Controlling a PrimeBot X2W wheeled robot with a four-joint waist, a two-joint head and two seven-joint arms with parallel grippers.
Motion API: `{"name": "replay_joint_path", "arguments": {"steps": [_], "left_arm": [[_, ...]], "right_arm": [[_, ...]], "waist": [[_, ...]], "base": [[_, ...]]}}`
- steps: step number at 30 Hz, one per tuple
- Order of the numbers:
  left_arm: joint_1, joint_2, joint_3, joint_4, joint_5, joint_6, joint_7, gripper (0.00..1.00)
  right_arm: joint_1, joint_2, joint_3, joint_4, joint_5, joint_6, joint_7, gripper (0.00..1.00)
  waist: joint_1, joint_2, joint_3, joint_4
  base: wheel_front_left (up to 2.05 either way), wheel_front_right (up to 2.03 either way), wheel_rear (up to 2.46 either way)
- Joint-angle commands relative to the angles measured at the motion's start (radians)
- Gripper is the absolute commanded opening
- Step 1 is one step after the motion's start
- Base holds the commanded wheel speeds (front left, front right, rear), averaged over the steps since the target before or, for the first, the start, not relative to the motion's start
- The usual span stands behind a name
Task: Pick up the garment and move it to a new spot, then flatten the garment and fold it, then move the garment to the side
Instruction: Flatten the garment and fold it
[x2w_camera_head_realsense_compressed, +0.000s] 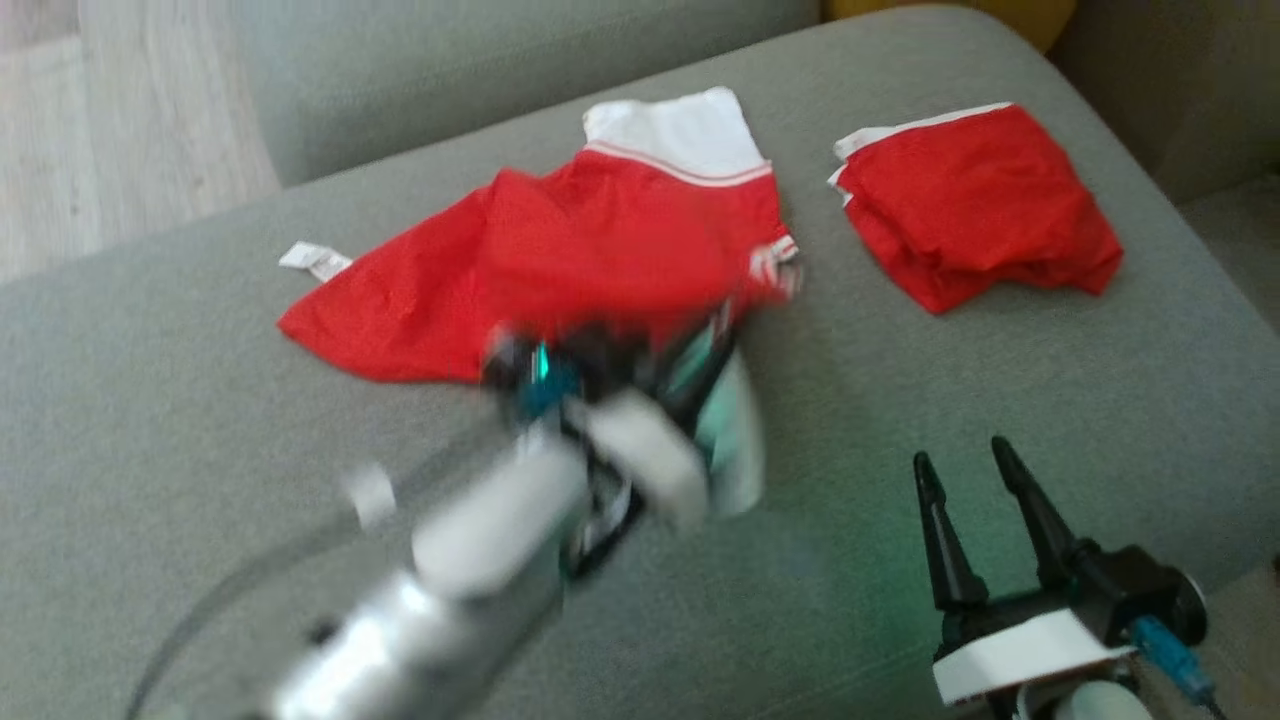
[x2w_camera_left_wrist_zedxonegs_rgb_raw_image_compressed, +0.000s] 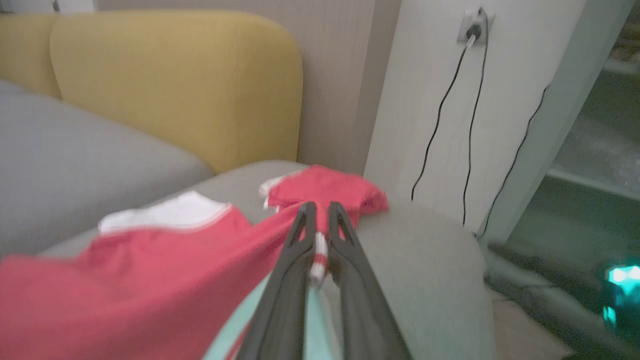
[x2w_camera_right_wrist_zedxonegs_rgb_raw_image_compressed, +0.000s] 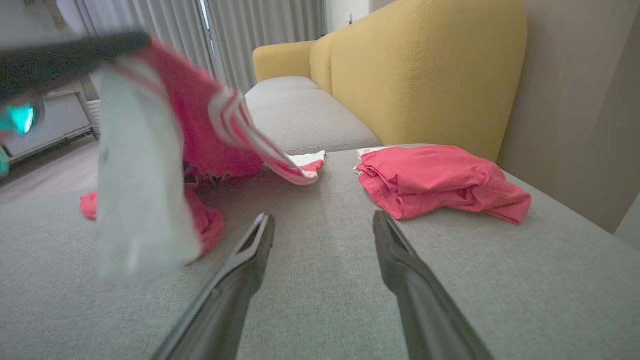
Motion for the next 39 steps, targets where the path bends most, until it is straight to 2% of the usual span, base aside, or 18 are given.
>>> {"name": "replay_joint_path", "arguments": {"steps": [1,6,7,12,17,18,19,24,30,34,39], "left_arm": [[-0.140,0.002,0.049,-0.053,-0.026,-0.009,0.002,0.00],[-0.407,0.002,0.125,-0.034,-0.006,0.005,-0.032,0.00],[-0.407,0.002,0.125,-0.034,-0.006,0.005,-0.032,0.00],[-0.627,0.002,0.237,0.056,0.002,0.030,-0.071,0.00],[-0.701,0.034,0.321,0.152,0.016,0.056,-0.084,0.00],[-0.683,0.048,0.331,0.161,0.022,0.061,-0.085,0.00],[-0.611,0.081,0.352,0.162,0.028,0.067,-0.085,0.00],[-0.290,0.177,0.438,0.104,0.011,0.088,-0.086,0.00],[0.104,0.253,0.599,-0.004,-0.013,0.138,-0.086,0.00],[0.284,0.249,0.688,-0.084,-0.016,0.148,-0.086,0.00],[0.404,0.218,0.739,-0.163,0.011,0.140,-0.086,0.00]], "right_arm": [[-0.014,-0.001,0.024,-0.026,0.001,-0.001,-0.004,1.00],[-0.010,0.001,0.025,-0.033,0.003,-0.001,-0.004,1.00],[-0.010,0.001,0.025,-0.033,0.003,-0.001,-0.004,1.00],[-0.004,0.002,0.018,-0.040,0.004,-0.001,-0.004,1.00],[0.000,0.003,0.004,-0.045,0.001,-0.001,-0.004,1.00],[0.001,0.003,0.000,-0.048,0.001,-0.001,-0.004,1.00],[0.002,0.003,-0.003,-0.052,0.002,-0.001,-0.004,1.00],[0.021,0.003,-0.032,-0.058,-0.002,-0.001,-0.004,1.00],[0.034,0.003,-0.067,-0.065,-0.016,-0.001,-0.004,1.00],[0.025,0.003,-0.077,-0.068,-0.023,-0.001,-0.004,1.00],[0.014,0.001,-0.069,-0.066,-0.028,-0.001,-0.004,1.00]], "waist": [[0.0001,0.0000,-0.018,-0.016],[0.0001,0.0000,-0.030,-0.036],[0.0001,0.0000,-0.030,-0.036],[0.0001,0.0000,-0.029,-0.036],[0.0001,0.0000,-0.024,-0.006],[0.0001,0.0000,-0.023,0.004],[0.0001,0.0000,-0.018,0.022],[0.0001,0.0000,-0.006,0.086],[0.0001,0.0000,0.019,0.163],[0.0001,0.0000,0.034,0.205],[0.0001,0.0000,0.051,0.239]], "base": [[0.00,0.00,0.00],[0.00,0.00,0.00],[0.00,0.00,0.00],[0.00,0.00,0.00],[0.00,0.00,0.00],[0.00,0.00,0.00],[0.00,0.00,0.00],[0.00,0.00,0.00],[0.00,0.00,0.00],[0.00,0.00,0.00],[0.00,0.00,0.00]]}}
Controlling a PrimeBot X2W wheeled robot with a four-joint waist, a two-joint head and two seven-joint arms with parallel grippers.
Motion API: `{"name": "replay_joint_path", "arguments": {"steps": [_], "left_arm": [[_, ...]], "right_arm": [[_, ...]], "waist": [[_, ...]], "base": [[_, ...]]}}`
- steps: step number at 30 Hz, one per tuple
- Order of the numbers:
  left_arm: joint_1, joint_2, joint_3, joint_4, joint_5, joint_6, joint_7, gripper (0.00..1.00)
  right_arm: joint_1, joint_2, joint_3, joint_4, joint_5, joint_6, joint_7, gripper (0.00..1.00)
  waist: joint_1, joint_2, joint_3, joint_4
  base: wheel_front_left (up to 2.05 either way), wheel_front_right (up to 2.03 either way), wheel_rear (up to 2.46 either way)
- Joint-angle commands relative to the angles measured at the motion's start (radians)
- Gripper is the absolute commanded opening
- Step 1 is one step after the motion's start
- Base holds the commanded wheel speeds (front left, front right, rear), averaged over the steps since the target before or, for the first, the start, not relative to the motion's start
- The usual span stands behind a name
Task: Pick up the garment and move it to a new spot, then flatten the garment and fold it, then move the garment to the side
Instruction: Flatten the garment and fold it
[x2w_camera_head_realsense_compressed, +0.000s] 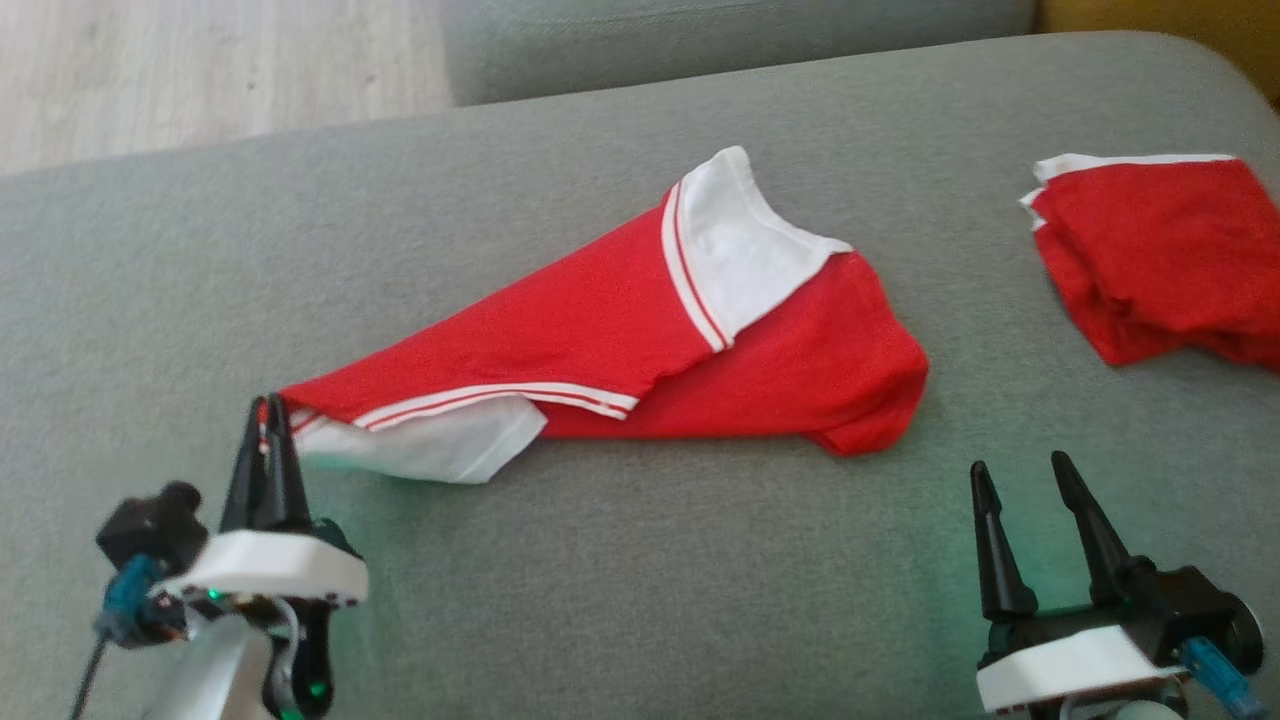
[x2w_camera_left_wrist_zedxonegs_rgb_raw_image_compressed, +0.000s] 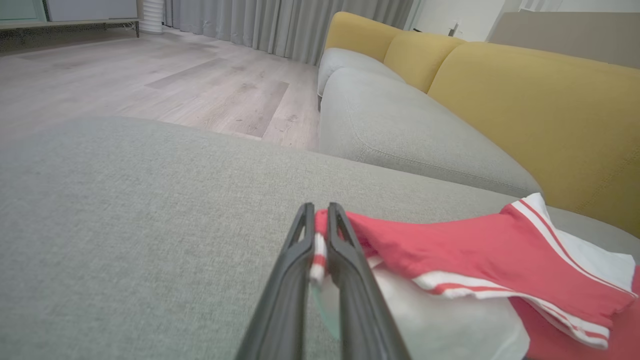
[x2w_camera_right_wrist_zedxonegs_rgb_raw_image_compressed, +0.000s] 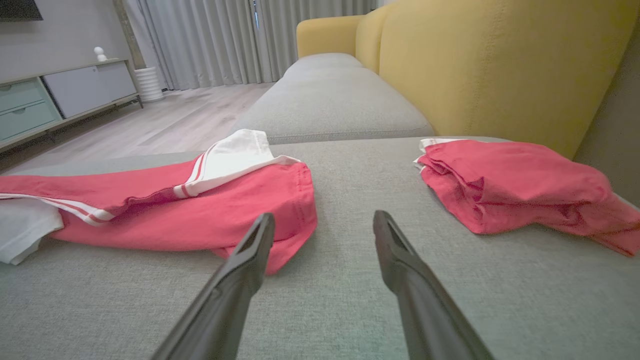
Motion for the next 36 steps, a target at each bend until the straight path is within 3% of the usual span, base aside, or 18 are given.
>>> {"name": "replay_joint_path", "arguments": {"steps": [1,4,5,6,7,11,15,18,23,30,36], "left_arm": [[-0.021,0.009,0.055,-0.051,0.024,-0.004,-0.007,0.00],[0.002,-0.007,0.065,-0.066,0.065,-0.002,-0.007,0.00],[0.004,-0.009,0.066,-0.069,0.087,0.002,-0.007,0.32],[0.005,-0.010,0.066,-0.073,0.113,0.009,-0.007,0.90],[0.004,-0.011,0.068,-0.082,0.142,0.019,-0.007,1.00],[-0.010,-0.006,0.049,-0.114,0.254,0.046,-0.007,1.00],[-0.072,-0.022,-0.038,-0.134,0.391,0.067,-0.007,1.00],[-0.165,-0.062,-0.130,-0.116,0.463,0.053,0.027,1.00],[-0.359,-0.150,-0.291,-0.044,0.560,-0.007,0.176,1.00],[-0.595,-0.198,-0.471,0.084,0.599,-0.071,0.399,1.00],[-0.733,-0.199,-0.601,0.114,0.564,-0.034,0.530,1.00]], "right_arm": [[-0.041,-0.008,0.025,-0.031,-0.010,-0.001,-0.004,1.00],[-0.044,-0.010,0.034,-0.026,-0.010,-0.001,-0.004,1.00],[-0.044,-0.011,0.036,-0.025,-0.009,-0.001,-0.004,1.00],[-0.045,-0.011,0.038,-0.025,-0.009,-0.001,-0.004,1.00],[-0.046,-0.011,0.039,-0.025,-0.009,-0.001,-0.004,1.00],[-0.051,-0.013,0.046,-0.025,-0.007,-0.001,-0.004,1.00],[-0.062,-0.018,0.056,-0.027,-0.003,-0.001,-0.004,1.00],[-0.072,-0.020,0.067,-0.028,-0.001,-0.001,-0.004,1.00],[-0.108,-0.024,0.097,-0.033,0.004,-0.001,-0.004,1.00],[-0.161,-0.025,0.136,-0.031,0.013,-0.001,-0.004,1.00],[-0.185,-0.024,0.151,-0.021,0.023,-0.001,-0.004,1.00]], "waist": [[0.0000,0.0000,0.014,0.019],[0.0000,0.0000,0.018,0.028],[0.0000,0.0000,0.018,0.029],[0.0000,0.0000,0.019,0.030],[0.0000,0.0000,0.019,0.029],[0.0000,0.0000,0.024,0.020],[0.0000,0.0000,0.043,-0.001],[0.0000,0.0000,0.067,-0.023],[0.0000,0.0000,0.132,-0.081],[0.0000,0.0000,0.233,-0.170],[0.0000,0.0000,0.283,-0.223]], "base": [[0.00,0.00,0.00],[0.00,0.00,0.00],[0.00,0.00,0.00],[0.00,0.00,0.00],[0.00,0.00,0.00],[0.00,0.00,0.00],[0.00,0.00,0.00],[0.00,0.00,0.00],[0.00,0.00,0.00],[0.00,0.00,0.00],[0.00,0.00,0.00]]}}
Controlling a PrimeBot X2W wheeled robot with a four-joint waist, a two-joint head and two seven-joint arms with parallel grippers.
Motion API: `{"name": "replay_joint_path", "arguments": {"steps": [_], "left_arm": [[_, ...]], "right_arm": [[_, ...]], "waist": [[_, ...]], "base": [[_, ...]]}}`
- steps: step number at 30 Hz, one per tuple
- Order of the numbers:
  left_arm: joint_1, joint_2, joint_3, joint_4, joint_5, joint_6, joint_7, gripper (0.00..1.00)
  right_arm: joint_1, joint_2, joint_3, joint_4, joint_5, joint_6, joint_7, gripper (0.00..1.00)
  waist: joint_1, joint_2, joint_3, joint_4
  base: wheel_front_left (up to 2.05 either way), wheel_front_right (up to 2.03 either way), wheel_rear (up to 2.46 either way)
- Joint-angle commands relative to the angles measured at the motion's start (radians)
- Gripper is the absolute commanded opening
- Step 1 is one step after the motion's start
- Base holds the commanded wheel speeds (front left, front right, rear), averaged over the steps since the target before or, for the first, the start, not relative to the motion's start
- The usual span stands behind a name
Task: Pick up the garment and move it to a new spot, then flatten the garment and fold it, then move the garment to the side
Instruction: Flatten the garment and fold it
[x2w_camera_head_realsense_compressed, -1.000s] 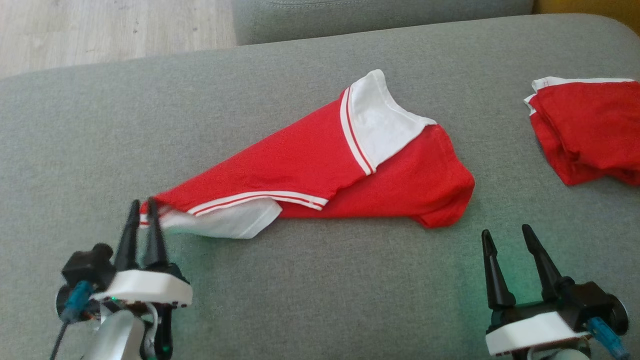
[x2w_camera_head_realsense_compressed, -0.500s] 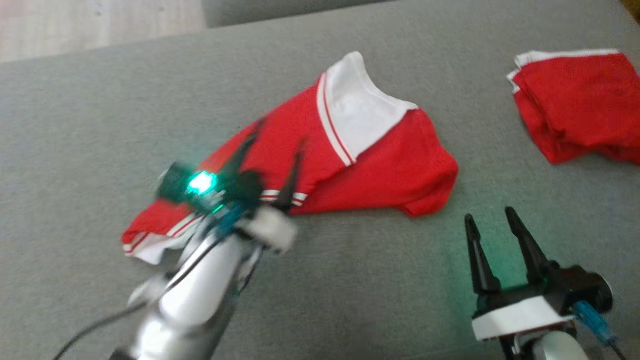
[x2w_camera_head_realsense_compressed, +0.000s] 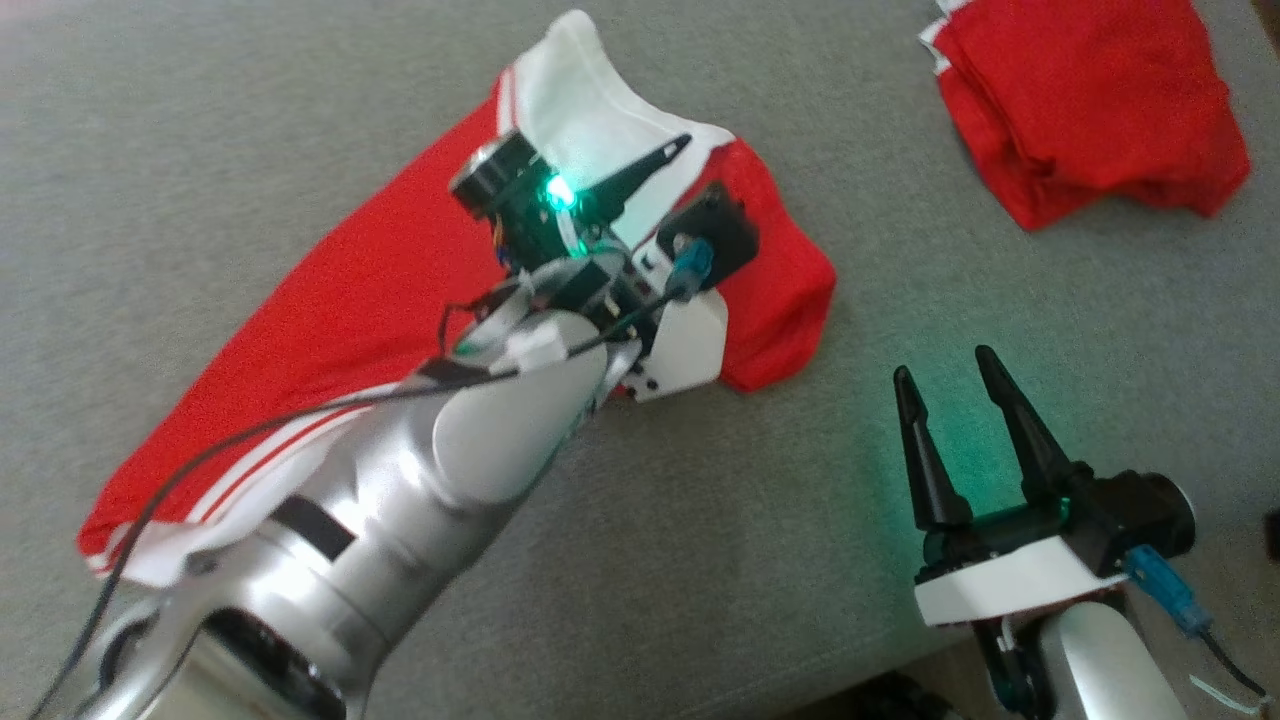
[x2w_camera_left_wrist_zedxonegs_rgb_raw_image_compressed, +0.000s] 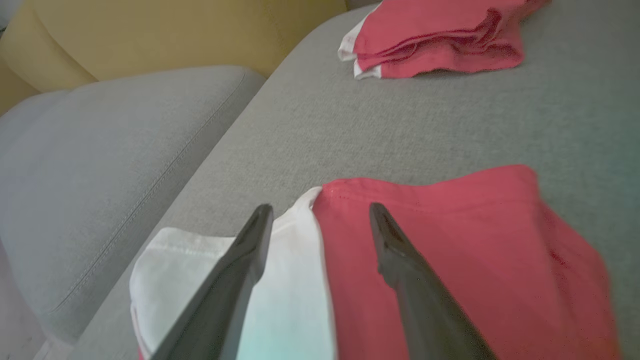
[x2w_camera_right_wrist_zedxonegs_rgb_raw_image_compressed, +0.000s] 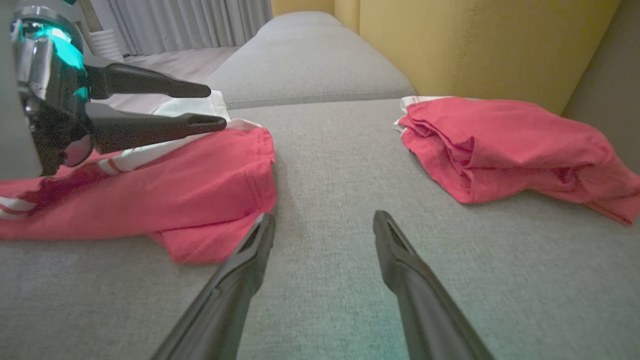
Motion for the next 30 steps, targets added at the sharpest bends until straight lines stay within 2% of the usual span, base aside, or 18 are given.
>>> {"name": "replay_joint_path", "arguments": {"steps": [1,6,12,20,26,27,28,29,30], "left_arm": [[-0.078,0.003,-0.006,-0.007,0.003,0.025,0.029,1.00],[-0.156,0.003,-0.064,0.074,0.016,0.065,0.068,1.00],[-0.211,0.003,-0.100,0.179,0.029,0.102,0.062,1.00],[-0.257,0.003,-0.138,0.221,0.003,0.129,0.034,1.00],[-0.266,0.003,-0.175,0.211,-0.028,0.127,0.036,1.00],[-0.267,0.003,-0.182,0.208,-0.035,0.126,0.037,0.88],[-0.267,0.003,-0.189,0.206,-0.041,0.125,0.038,0.48],[-0.268,0.003,-0.196,0.204,-0.048,0.124,0.038,0.13],[-0.268,0.003,-0.203,0.199,-0.055,0.122,0.033,0.00]], "right_arm": [[-0.021,-0.015,0.026,-0.021,0.006,-0.001,-0.004,1.00],[-0.034,-0.012,0.042,-0.018,0.014,-0.001,-0.004,1.00],[-0.048,-0.007,0.048,-0.020,0.020,-0.001,-0.004,1.00],[-0.050,-0.003,0.050,-0.018,0.020,-0.001,-0.004,1.00],[-0.052,-0.001,0.052,-0.015,0.019,-0.001,-0.004,1.00],[-0.052,-0.001,0.052,-0.015,0.019,-0.001,-0.004,1.00],[-0.052,-0.001,0.051,-0.015,0.018,-0.001,-0.004,1.00],[-0.051,-0.001,0.050,-0.015,0.018,-0.001,-0.004,1.00],[-0.051,-0.001,0.049,-0.015,0.017,-0.001,-0.004,1.00]], "waist": [[-0.0002,0.0000,0.037,-0.040],[-0.0002,0.0000,0.054,-0.069],[-0.0002,0.0000,0.070,-0.090],[-0.0002,0.0000,0.076,-0.099],[-0.0002,0.0000,0.070,-0.100],[-0.0002,0.0000,0.068,-0.100],[-0.0002,0.0000,0.067,-0.100],[-0.0002,0.0000,0.065,-0.099],[-0.0002,0.0000,0.063,-0.098]], "base": [[0.00,0.00,0.00],[0.00,0.00,0.00],[0.00,0.00,0.00],[0.00,0.00,0.00],[0.00,0.00,0.00],[0.00,0.00,0.00],[0.00,0.00,0.00],[0.00,0.00,0.00],[0.00,0.00,0.00]]}}
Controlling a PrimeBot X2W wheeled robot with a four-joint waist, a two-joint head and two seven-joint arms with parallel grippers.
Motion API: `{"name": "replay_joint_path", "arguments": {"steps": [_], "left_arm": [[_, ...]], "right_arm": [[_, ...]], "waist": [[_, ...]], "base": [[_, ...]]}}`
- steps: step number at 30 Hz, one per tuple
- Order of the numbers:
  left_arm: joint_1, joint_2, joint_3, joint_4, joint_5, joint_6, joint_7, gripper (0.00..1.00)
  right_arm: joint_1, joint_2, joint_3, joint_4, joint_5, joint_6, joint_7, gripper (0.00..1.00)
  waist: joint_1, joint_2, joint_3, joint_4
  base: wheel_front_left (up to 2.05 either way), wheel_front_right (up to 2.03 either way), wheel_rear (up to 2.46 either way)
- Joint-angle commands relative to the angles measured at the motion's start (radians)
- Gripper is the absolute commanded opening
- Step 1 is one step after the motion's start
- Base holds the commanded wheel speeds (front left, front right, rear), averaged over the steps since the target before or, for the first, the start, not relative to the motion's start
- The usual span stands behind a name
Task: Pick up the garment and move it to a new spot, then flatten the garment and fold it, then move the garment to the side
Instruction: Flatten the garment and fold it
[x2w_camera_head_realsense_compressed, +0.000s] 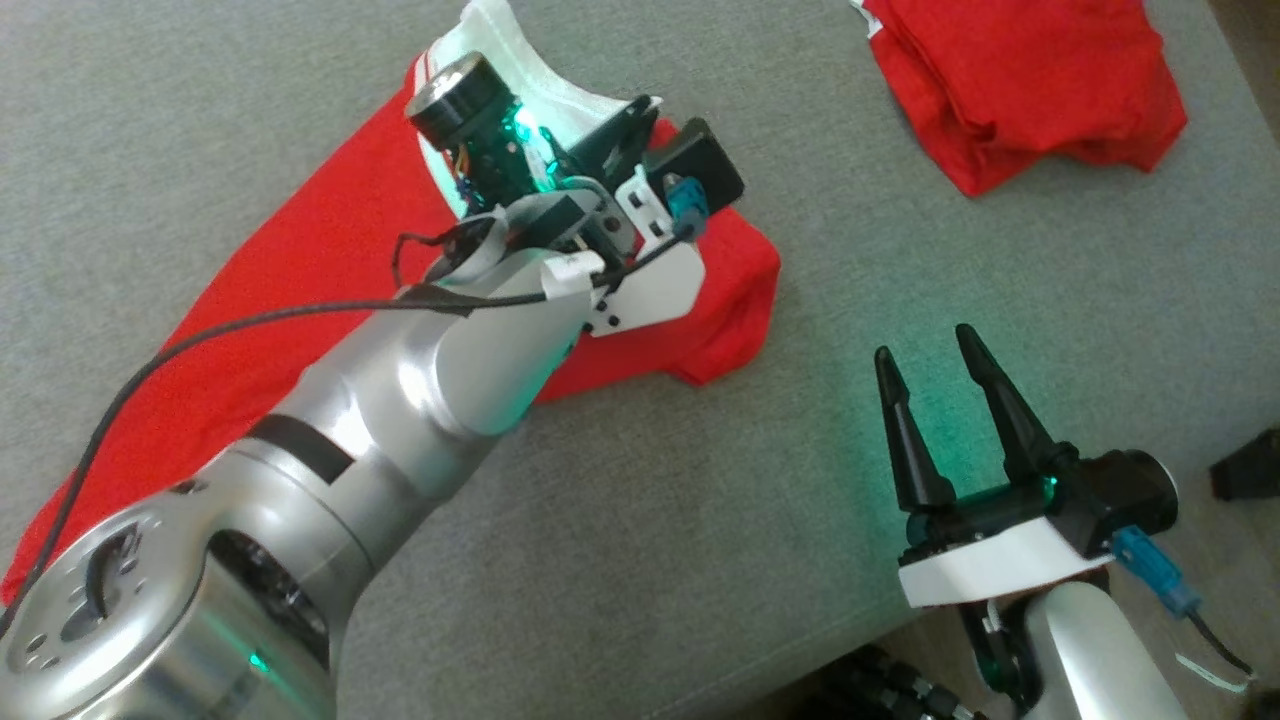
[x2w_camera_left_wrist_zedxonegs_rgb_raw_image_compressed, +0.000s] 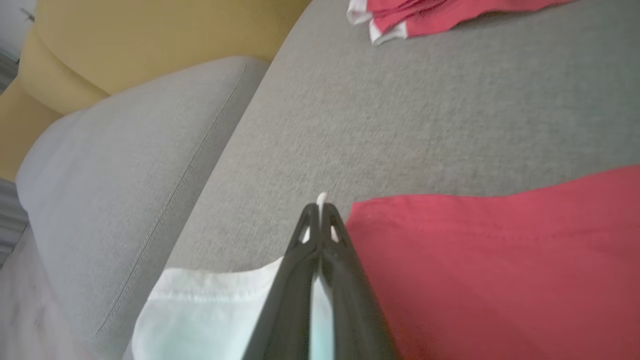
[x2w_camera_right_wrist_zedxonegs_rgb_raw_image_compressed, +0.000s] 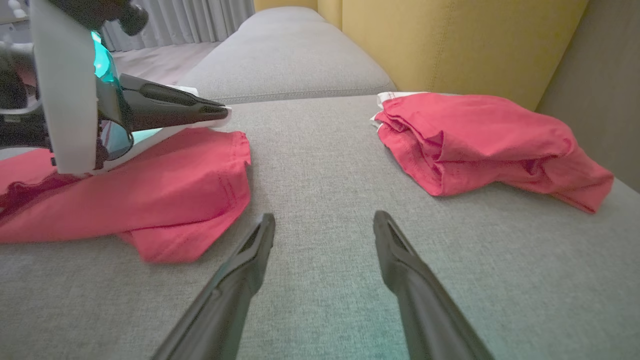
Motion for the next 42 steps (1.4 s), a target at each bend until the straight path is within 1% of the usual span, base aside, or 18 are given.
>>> {"name": "replay_joint_path", "arguments": {"steps": [1,3,5,8,10,13,17,22,26,31,34,35,39,42], "left_arm": [[-0.056,0.001,0.006,-0.036,-0.004,-0.001,-0.005,0.00],[-0.058,0.001,-0.005,-0.055,-0.018,0.001,-0.026,0.00],[-0.060,0.001,-0.012,-0.083,-0.037,0.010,-0.065,0.00],[-0.062,0.004,0.007,-0.108,-0.057,0.026,-0.125,0.00],[-0.059,0.025,0.034,-0.131,-0.079,0.029,-0.166,0.00],[-0.050,0.091,0.079,-0.181,-0.116,0.024,-0.211,0.00],[-0.050,0.207,0.127,-0.269,-0.141,0.017,-0.249,0.00],[-0.029,0.349,0.178,-0.380,-0.158,0.037,-0.253,0.00],[-0.003,0.432,0.210,-0.456,-0.177,0.052,-0.246,0.00],[0.037,0.512,0.235,-0.530,-0.192,0.073,-0.242,0.00],[0.063,0.547,0.237,-0.559,-0.195,0.084,-0.236,0.00],[0.063,0.547,0.237,-0.559,-0.195,0.084,-0.236,0.00],[0.089,0.563,0.232,-0.598,-0.200,0.094,-0.225,0.00],[0.093,0.563,0.227,-0.616,-0.200,0.096,-0.221,0.00]], "right_arm": [[-0.010,-0.006,0.014,-0.025,0.005,-0.001,-0.004,1.00],[-0.006,-0.006,0.008,-0.028,0.003,-0.001,-0.004,1.00],[0.000,-0.009,-0.002,-0.034,-0.001,-0.001,-0.004,1.00],[0.006,-0.017,-0.014,-0.048,-0.003,-0.001,-0.004,1.00],[0.008,-0.024,-0.020,-0.056,-0.003,-0.001,-0.004,1.00],[0.011,-0.035,-0.037,-0.068,0.004,-0.001,-0.004,1.00],[0.011,-0.055,-0.057,-0.078,0.016,-0.001,-0.004,1.00],[0.011,-0.074,-0.089,-0.071,0.035,-0.001,-0.004,1.00],[0.005,-0.090,-0.098,-0.055,0.054,-0.001,-0.004,1.00],[-0.022,-0.126,-0.097,-0.011,0.102,-0.001,-0.004,1.00],[-0.059,-0.165,-0.059,0.047,0.156,-0.001,-0.004,1.00],[-0.059,-0.165,-0.059,0.047,0.156,-0.001,-0.004,1.00],[-0.137,-0.250,0.053,0.126,0.212,-0.001,-0.004,1.00],[-0.211,-0.305,0.140,0.191,0.284,-0.001,-0.002,1.00]], "waist": [[0.0000,0.0000,-0.003,0.005],[0.0000,0.0000,-0.009,0.015],[0.0000,0.0000,-0.023,0.040],[0.0000,0.0000,-0.043,0.080],[0.0000,0.0000,-0.057,0.108],[0.0000,0.0000,-0.079,0.157],[0.0000,0.0000,-0.104,0.217],[0.0000,0.0000,-0.129,0.279],[0.0000,0.0000,-0.141,0.316],[0.0000,0.0000,-0.147,0.349],[0.0000,0.0000,-0.149,0.365],[0.0000,0.0000,-0.149,0.365],[0.0000,0.0000,-0.149,0.389],[0.0000,0.0000,-0.146,0.412]], "base": [[0.00,0.00,0.00],[0.00,0.00,0.00],[0.00,0.00,0.00],[0.00,0.00,0.00],[0.00,0.00,0.00],[0.00,0.00,0.00],[0.00,0.00,0.00],[0.00,0.00,0.00],[0.00,0.00,0.00],[0.00,0.00,0.00],[0.00,0.00,0.00],[0.00,0.00,0.00],[0.00,0.00,0.00],[0.00,0.00,0.00]]}}
